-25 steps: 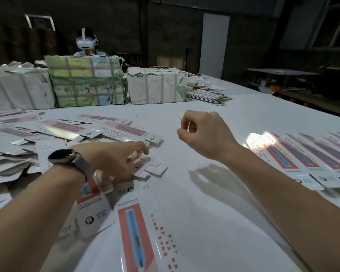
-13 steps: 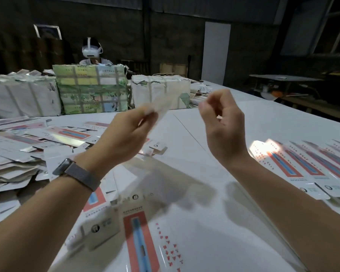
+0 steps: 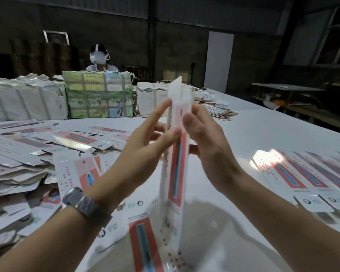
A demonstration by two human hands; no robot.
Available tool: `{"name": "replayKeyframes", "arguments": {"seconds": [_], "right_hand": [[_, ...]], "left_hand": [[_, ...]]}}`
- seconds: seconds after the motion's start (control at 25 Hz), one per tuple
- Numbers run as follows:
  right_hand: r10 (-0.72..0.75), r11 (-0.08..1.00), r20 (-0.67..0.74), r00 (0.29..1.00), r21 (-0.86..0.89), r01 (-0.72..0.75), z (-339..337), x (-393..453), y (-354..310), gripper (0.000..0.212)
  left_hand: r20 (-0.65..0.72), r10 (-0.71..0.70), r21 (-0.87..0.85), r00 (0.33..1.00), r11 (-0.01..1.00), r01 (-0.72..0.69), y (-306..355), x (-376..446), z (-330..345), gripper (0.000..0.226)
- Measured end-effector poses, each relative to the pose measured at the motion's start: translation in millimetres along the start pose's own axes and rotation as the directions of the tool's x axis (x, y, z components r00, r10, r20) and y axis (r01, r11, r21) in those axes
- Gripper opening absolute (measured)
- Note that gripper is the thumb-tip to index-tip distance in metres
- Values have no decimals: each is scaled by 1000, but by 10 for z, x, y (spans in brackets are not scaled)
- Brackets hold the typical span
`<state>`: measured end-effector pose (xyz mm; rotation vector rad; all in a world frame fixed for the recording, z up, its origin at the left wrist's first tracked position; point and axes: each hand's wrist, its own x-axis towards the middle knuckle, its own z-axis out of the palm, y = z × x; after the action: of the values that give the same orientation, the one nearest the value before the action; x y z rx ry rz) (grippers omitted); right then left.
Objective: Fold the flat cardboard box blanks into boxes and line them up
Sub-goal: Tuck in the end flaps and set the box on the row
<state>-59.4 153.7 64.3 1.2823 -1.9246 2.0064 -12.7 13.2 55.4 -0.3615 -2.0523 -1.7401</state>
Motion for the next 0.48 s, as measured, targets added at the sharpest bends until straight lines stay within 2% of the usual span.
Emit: {"name": "replayKeyframes", "arguments": {"seconds": [0.08, 0.12, 0.2, 0.28, 0.32, 0.4, 0.48], "right_hand": [[-32, 999, -25, 999, 31, 33, -6, 1, 0, 19], [-47, 999, -58, 997, 16, 48, -13, 0, 7, 26], [-106, 988, -140, 984, -124, 89, -40, -6, 47, 44], [-226, 905, -155, 962, -398, 149, -69, 2, 84, 50], [-264, 844, -135, 955, -512, 161, -73, 9, 97, 47], [-273, 767, -109, 956, -624, 148, -69, 15, 119, 45], [-275, 759, -102, 956, -634, 151, -75, 19, 128, 45]], "left_hand": [[-90, 57, 54, 994, 997, -52, -20, -9, -16, 65], [-119, 79, 11, 990, 997, -78, -16, -22, -14, 68], [-134, 73, -110, 988, 990, -88, 14, -47, 2, 58], [-104, 42, -176, 994, 982, -60, 34, -55, 15, 35], [-75, 11, -195, 997, 980, -25, 26, -62, 25, 33], [-7, -82, -282, 997, 956, 77, 35, -77, 45, 44], [60, -145, -358, 988, 920, 157, 61, -82, 56, 53]]}}
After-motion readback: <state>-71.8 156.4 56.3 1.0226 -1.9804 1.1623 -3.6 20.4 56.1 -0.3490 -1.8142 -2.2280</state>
